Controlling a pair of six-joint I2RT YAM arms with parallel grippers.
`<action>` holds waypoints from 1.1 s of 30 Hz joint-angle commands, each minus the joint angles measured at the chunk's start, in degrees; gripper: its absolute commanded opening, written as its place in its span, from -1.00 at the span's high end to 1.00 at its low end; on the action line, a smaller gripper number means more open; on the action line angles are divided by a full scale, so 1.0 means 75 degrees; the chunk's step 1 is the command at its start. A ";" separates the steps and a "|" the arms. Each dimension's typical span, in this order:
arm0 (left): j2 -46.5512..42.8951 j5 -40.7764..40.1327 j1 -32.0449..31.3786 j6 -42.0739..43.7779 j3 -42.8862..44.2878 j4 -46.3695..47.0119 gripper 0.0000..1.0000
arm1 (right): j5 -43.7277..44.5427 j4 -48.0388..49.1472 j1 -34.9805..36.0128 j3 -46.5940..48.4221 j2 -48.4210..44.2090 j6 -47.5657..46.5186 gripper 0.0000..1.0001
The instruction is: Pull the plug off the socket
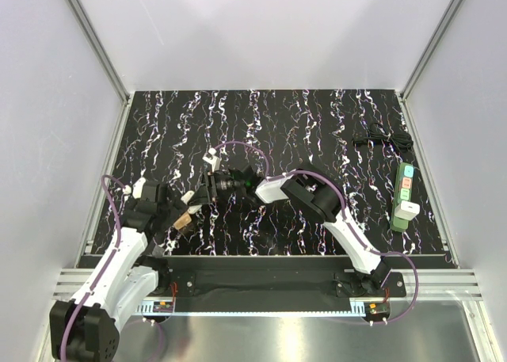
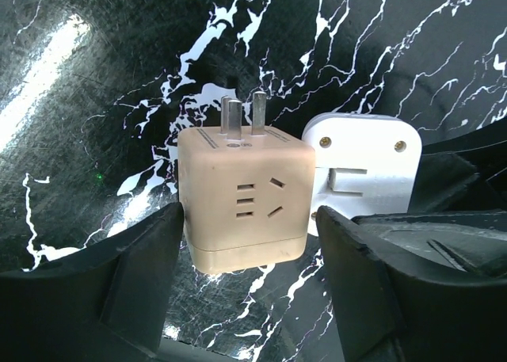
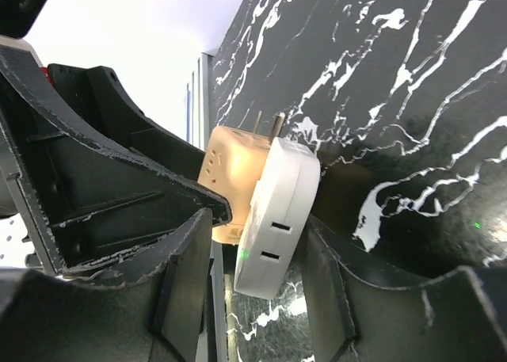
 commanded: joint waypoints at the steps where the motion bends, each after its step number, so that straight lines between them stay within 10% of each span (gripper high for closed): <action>1: -0.0119 -0.0137 0.0045 0.0082 0.0084 0.0125 -0.47 | -0.0170 0.0227 0.0061 0.0259 0.0084 0.0016 -0.07; 12: 0.0010 -0.0278 0.0045 0.0129 -0.0045 0.0137 -0.33 | -0.0205 0.0203 0.0061 0.0306 0.0131 0.0051 -0.07; 33: 0.0197 -0.0242 0.0056 0.0141 -0.0092 0.0148 1.00 | 0.0053 0.0168 0.0085 0.0505 0.0389 0.0297 0.14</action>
